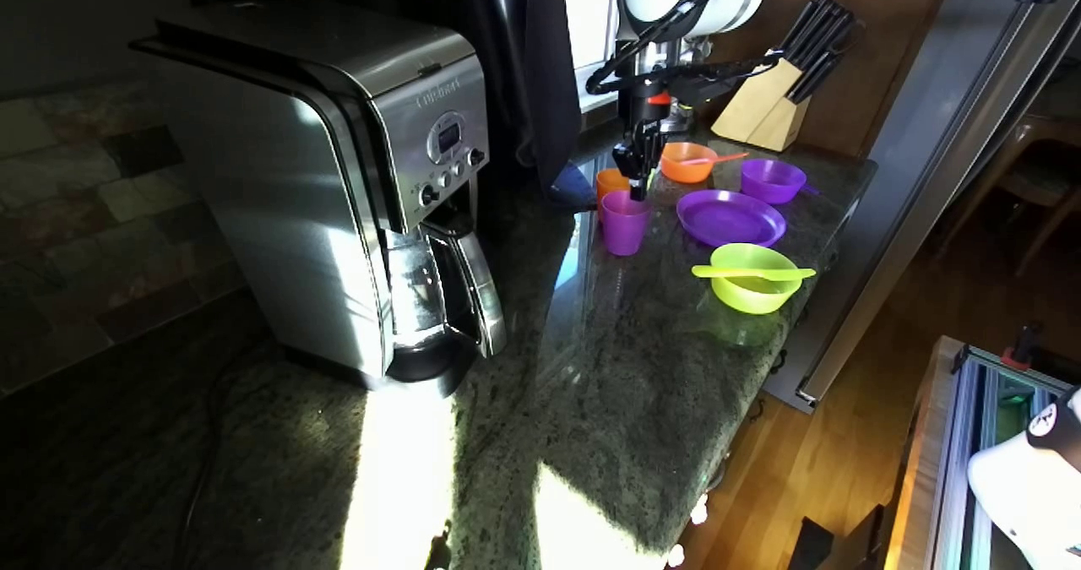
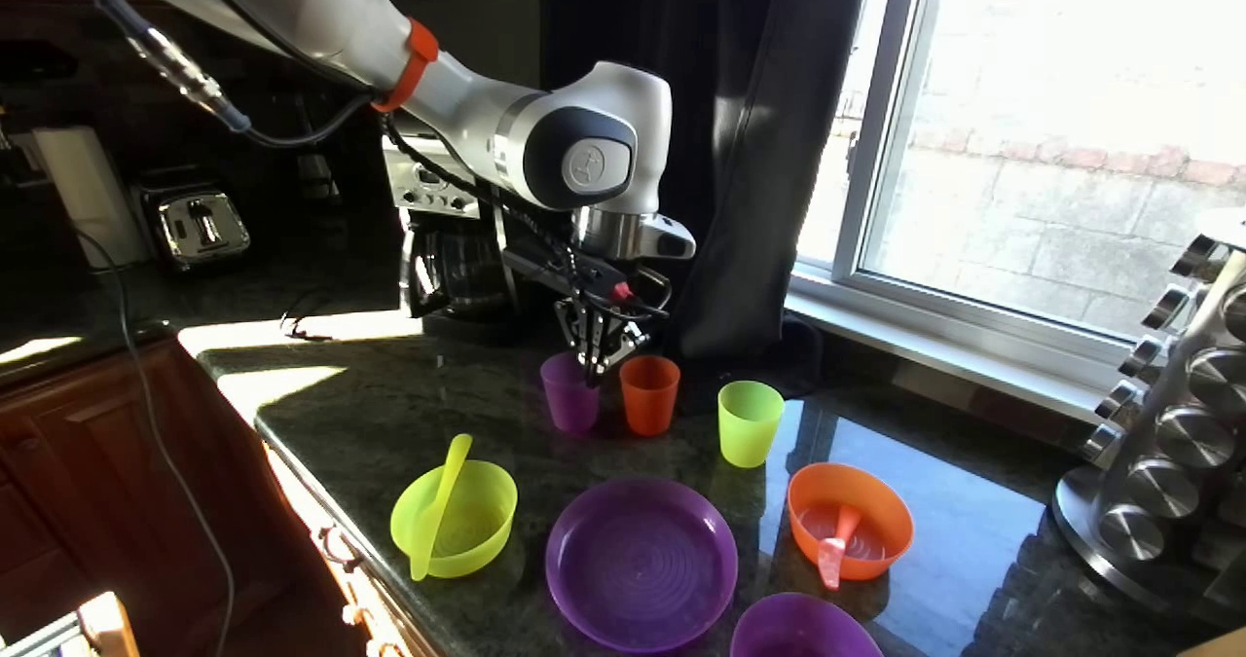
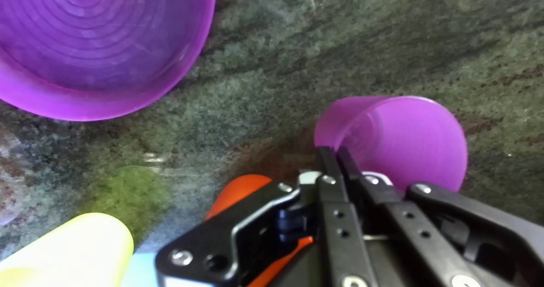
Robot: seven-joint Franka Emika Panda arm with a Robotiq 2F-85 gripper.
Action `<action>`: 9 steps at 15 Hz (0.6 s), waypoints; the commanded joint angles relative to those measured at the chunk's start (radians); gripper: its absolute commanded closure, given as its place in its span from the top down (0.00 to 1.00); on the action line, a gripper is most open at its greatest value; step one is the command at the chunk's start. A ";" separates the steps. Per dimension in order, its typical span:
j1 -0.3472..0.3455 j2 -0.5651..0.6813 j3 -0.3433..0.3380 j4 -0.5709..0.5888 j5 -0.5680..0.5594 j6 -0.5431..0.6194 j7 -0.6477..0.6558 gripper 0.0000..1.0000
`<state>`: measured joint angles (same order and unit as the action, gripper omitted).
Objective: Unstack the plastic cups and put them on the counter
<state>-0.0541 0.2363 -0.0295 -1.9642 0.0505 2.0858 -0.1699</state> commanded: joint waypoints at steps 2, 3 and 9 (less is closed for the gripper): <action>-0.011 0.010 0.004 0.004 0.017 0.018 -0.009 0.33; -0.011 0.007 0.004 0.001 0.018 0.018 -0.010 0.40; -0.014 -0.034 0.008 -0.025 0.046 0.007 -0.017 0.84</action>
<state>-0.0566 0.2349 -0.0295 -1.9633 0.0614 2.0878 -0.1699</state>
